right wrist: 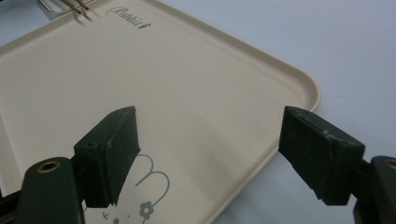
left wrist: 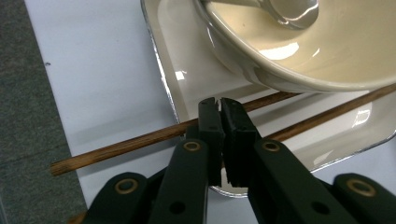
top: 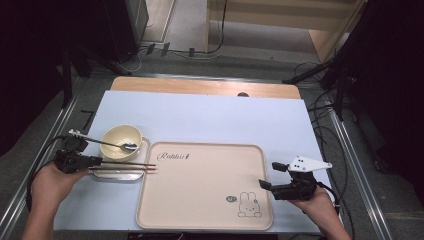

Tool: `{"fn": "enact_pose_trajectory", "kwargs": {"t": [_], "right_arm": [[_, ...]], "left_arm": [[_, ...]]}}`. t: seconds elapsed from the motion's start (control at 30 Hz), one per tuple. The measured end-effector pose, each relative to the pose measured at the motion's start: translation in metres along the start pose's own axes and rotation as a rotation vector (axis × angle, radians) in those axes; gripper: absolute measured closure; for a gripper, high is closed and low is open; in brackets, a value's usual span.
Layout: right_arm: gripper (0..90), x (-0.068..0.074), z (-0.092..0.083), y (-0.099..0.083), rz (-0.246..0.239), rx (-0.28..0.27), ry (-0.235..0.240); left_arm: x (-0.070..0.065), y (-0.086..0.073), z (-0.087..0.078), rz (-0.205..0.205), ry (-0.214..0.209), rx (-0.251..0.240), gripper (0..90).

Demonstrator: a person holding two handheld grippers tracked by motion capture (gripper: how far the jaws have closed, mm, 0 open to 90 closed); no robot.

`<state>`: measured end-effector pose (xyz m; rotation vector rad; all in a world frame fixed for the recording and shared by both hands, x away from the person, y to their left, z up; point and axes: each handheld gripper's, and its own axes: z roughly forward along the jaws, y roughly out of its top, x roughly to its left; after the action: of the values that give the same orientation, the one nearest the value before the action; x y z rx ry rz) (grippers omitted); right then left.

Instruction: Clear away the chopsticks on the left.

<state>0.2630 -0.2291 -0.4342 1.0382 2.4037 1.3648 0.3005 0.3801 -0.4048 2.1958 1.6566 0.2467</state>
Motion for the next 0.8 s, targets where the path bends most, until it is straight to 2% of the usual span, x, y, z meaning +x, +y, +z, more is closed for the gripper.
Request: {"fn": "enact_pose_trajectory", "kwargs": {"t": [0.1,0.2,0.3,0.33,0.37,0.47,0.5,0.53,0.57,0.6,0.63,0.67,0.8], "right_arm": [[20.1,0.0,0.0,0.0,0.001,-0.001,0.0],[20.3,0.0,0.0,0.0,0.0,-0.002,0.001],[20.4,0.0,-0.001,0.0,0.003,-0.002,0.001],[20.5,0.0,-0.001,0.0,0.003,-0.002,0.001],[20.6,0.0,-0.001,0.0,0.001,-0.001,0.002],[20.9,0.0,0.0,0.0,-0.005,-0.005,0.003],[20.9,0.0,0.0,0.0,-0.005,-0.005,0.003],[21.0,0.0,0.0,0.0,-0.007,-0.003,0.002],[21.1,0.0,0.0,0.0,-0.008,-0.004,0.004],[21.0,0.0,0.0,0.0,-0.008,-0.001,0.004],[21.1,0.0,0.0,0.0,-0.009,0.0,0.005],[21.1,0.0,0.0,0.0,-0.009,0.0,0.005],[21.3,0.0,0.0,0.0,-0.009,0.003,0.005]], "left_arm": [[0.001,0.0,-0.003,-0.003,-0.004,-0.009,86.1],[0.003,-0.004,-0.014,0.011,-0.028,-0.036,83.5],[0.004,-0.007,-0.019,0.023,-0.042,-0.038,77.0],[0.003,-0.008,-0.021,0.042,-0.058,-0.038,77.0],[0.0,-0.011,-0.023,0.091,-0.073,-0.037,71.8],[-0.004,-0.015,-0.024,0.173,-0.11,-0.003,60.5],[-0.004,-0.015,-0.024,0.173,-0.11,-0.003,56.9],[-0.006,-0.016,-0.025,0.201,-0.108,0.01,56.9],[-0.008,-0.016,-0.026,0.224,-0.12,0.022,49.3],[-0.008,-0.016,-0.026,0.224,-0.12,0.022,46.8],[-0.01,-0.016,-0.028,0.24,-0.144,0.02,45.1],[-0.01,-0.016,-0.028,0.24,-0.144,0.02,42.7],[-0.012,-0.012,-0.032,0.318,-0.208,0.023,40.9]]}}
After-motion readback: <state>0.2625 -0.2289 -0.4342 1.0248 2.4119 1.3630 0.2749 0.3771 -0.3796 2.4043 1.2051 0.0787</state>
